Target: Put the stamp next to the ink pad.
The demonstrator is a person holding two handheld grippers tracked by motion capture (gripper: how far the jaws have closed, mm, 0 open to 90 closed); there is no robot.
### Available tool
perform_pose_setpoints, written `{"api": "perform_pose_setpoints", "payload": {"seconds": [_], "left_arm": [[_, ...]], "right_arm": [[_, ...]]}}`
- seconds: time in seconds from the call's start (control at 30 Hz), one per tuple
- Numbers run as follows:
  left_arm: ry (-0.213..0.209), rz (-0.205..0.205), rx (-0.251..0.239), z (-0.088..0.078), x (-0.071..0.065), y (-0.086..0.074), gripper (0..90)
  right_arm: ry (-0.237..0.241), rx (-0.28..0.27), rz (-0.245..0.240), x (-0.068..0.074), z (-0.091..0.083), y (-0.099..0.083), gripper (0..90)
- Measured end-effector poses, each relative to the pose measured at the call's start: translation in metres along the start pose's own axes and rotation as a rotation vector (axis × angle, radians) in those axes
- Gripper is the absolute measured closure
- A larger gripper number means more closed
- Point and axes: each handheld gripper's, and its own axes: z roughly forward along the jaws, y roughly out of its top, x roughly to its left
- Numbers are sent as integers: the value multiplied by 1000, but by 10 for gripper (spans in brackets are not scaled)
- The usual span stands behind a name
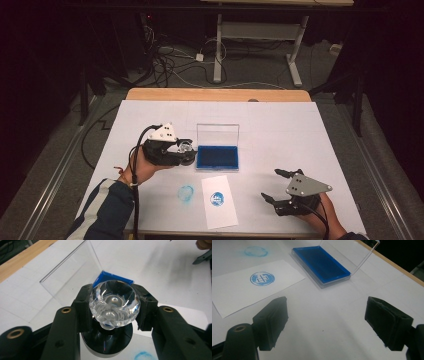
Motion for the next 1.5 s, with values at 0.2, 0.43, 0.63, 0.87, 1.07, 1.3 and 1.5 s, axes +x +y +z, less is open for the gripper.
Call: {"api": "perform_pose_setpoints", "payload": {"seconds": [0.2, 0.43, 0.63, 0.87, 1.07, 1.3, 1.5], "left_arm": [[10, -19, 32, 7, 12, -3, 537], [24, -47, 52, 19, 24, -6, 537], [41, -56, 78, 31, 31, -8, 536], [56, -80, 89, 41, 41, -14, 536], [67, -93, 102, 48, 45, -18, 536], [75, -108, 108, 53, 46, -28, 536], [66, -133, 95, 56, 46, -40, 535]], "right_arm": [[0, 1, -9, 2, -1, 0, 186], [4, 6, -12, 3, -1, 0, 186], [3, 5, -12, 2, -1, -1, 187], [1, 10, -14, 3, -2, -1, 187], [7, 15, -20, 4, -2, -2, 187], [8, 21, -24, 4, -1, -2, 189], [6, 26, -28, 5, 0, -2, 189]]}}
